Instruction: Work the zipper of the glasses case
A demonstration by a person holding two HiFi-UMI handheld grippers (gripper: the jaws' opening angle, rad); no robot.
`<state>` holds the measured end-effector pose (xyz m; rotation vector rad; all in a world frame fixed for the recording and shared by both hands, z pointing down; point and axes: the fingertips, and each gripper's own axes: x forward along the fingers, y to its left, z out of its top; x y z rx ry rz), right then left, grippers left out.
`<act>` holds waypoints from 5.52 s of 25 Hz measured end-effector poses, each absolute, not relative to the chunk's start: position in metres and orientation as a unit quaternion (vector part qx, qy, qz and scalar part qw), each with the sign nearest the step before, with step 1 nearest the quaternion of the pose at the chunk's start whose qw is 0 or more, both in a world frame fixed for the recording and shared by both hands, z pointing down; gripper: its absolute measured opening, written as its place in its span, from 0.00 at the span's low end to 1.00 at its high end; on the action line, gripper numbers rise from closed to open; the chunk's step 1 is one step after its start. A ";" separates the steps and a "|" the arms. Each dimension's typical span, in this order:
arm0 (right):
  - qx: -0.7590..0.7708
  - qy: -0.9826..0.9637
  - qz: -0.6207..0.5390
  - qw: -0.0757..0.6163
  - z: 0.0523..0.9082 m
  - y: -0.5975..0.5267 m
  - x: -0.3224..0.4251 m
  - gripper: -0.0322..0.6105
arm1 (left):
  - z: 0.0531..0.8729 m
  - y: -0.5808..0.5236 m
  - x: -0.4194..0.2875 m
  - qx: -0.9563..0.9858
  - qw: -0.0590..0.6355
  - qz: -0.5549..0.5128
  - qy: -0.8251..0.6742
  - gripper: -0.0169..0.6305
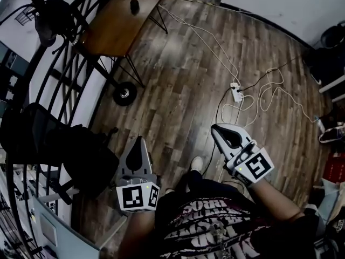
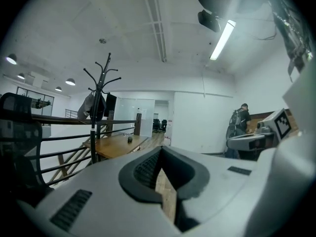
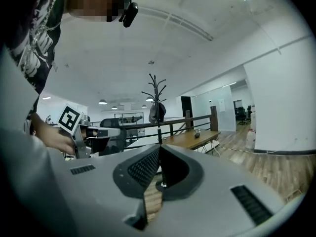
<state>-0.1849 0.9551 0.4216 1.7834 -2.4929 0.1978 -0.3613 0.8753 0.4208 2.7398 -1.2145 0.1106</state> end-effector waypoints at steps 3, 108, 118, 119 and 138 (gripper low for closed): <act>0.568 -0.820 0.057 0.031 0.413 0.937 -0.172 0.05 | 0.417 0.864 -0.334 0.913 0.070 0.034 -0.400 0.04; 0.550 -0.832 0.065 0.027 0.406 0.309 0.169 0.05 | 0.408 0.244 0.065 0.925 0.088 0.039 -0.367 0.04; 0.570 -0.818 0.069 0.035 0.399 0.192 0.182 0.05 | 0.404 0.124 0.085 0.935 0.093 0.035 -0.340 0.04; 0.570 -0.818 0.070 0.037 0.399 0.181 0.181 0.05 | 0.405 0.114 0.083 0.935 0.094 0.035 -0.340 0.04; 0.507 -0.858 0.036 0.072 0.392 0.030 0.096 0.05 | 0.412 -0.038 -0.023 0.898 0.119 -0.017 -0.423 0.04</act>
